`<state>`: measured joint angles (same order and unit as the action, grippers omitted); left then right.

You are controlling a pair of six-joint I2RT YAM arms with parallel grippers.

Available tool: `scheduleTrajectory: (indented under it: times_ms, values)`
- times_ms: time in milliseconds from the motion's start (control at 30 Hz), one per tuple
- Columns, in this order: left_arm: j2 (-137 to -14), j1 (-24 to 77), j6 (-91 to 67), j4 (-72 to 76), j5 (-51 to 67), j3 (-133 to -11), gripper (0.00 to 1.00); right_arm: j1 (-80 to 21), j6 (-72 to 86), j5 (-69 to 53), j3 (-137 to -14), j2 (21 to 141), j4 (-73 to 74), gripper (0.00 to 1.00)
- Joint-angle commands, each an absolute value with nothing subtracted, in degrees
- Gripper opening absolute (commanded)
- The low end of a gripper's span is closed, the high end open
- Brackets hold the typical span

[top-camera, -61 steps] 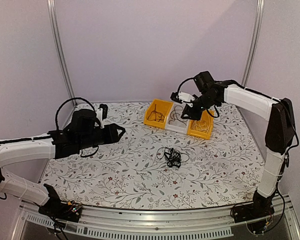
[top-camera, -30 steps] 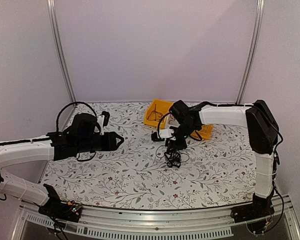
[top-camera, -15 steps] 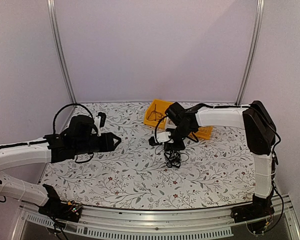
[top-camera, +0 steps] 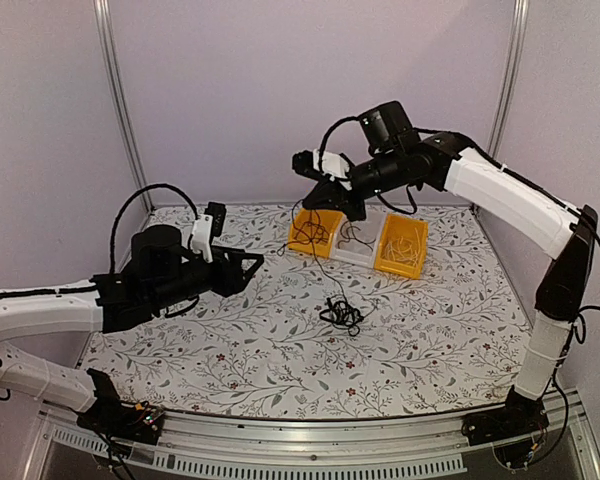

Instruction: Untangle the cables

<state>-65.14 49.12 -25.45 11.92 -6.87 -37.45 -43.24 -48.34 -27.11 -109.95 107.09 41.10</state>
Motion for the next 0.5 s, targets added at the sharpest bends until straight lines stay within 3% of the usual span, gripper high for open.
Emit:
scheduleTrajectory:
  times_ms: [0, 300, 367, 467]
  values:
    - [-66.81, 51.99, -14.75, 24.06, -6.47, -39.0, 0.58, -43.62, -38.55, -35.81, -116.19, 102.67, 40.53, 0.0]
    - [-84.71, 52.41, -12.17, 37.37, 0.98, -48.14, 0.58, -44.4, -29.7, -37.82, -131.12, 105.77, 38.45, 0.0]
    - [-90.13, 52.39, -11.88, 38.03, 0.23, -51.21, 0.53, -44.87, -29.24, -37.6, -131.24, 105.04, 36.69, 0.0]
    - [-96.81, 52.35, -11.5, 39.94, -2.94, -52.9, 0.37, -45.26, -28.68, -37.21, -131.29, 103.9, 34.58, 0.0]
